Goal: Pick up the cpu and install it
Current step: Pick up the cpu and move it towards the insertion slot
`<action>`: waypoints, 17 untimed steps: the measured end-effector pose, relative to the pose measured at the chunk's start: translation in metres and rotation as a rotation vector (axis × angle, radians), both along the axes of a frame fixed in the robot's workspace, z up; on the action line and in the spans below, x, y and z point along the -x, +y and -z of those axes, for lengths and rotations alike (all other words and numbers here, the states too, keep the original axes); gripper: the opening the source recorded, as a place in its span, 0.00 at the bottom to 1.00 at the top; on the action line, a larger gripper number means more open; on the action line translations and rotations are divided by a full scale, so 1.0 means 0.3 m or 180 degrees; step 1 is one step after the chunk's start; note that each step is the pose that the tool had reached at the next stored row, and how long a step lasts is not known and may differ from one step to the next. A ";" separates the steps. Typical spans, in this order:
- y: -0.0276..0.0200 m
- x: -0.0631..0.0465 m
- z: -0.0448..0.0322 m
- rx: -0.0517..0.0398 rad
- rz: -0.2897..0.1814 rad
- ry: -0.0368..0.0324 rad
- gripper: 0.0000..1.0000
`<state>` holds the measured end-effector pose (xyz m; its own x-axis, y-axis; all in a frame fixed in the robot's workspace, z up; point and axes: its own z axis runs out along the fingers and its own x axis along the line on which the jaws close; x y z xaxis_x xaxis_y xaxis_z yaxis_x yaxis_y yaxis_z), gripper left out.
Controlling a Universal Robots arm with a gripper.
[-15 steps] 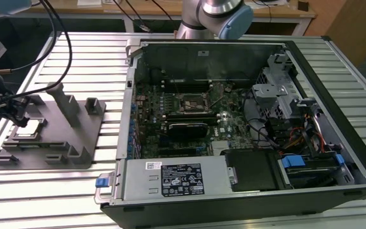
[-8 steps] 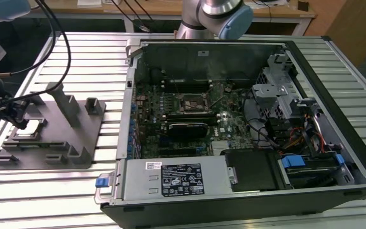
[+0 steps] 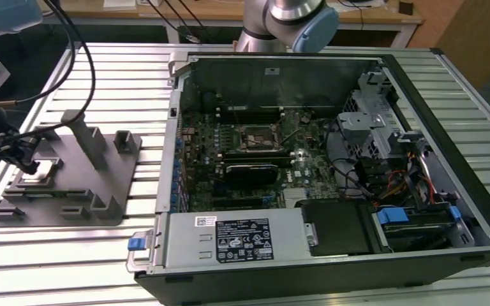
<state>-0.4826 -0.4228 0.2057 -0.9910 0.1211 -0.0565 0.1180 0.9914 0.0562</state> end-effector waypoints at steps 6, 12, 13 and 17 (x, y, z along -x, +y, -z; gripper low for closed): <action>0.003 0.001 0.016 -0.0001 0.0000 0.0000 0.11; 0.006 0.004 0.026 -0.0005 0.0000 0.0000 0.11; 0.007 0.004 0.027 -0.0006 0.0000 0.0000 0.11; 0.007 0.004 0.028 -0.0006 0.0000 0.0000 0.11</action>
<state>-0.4838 -0.4206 0.1974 -0.9910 0.1212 -0.0563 0.1180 0.9913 0.0581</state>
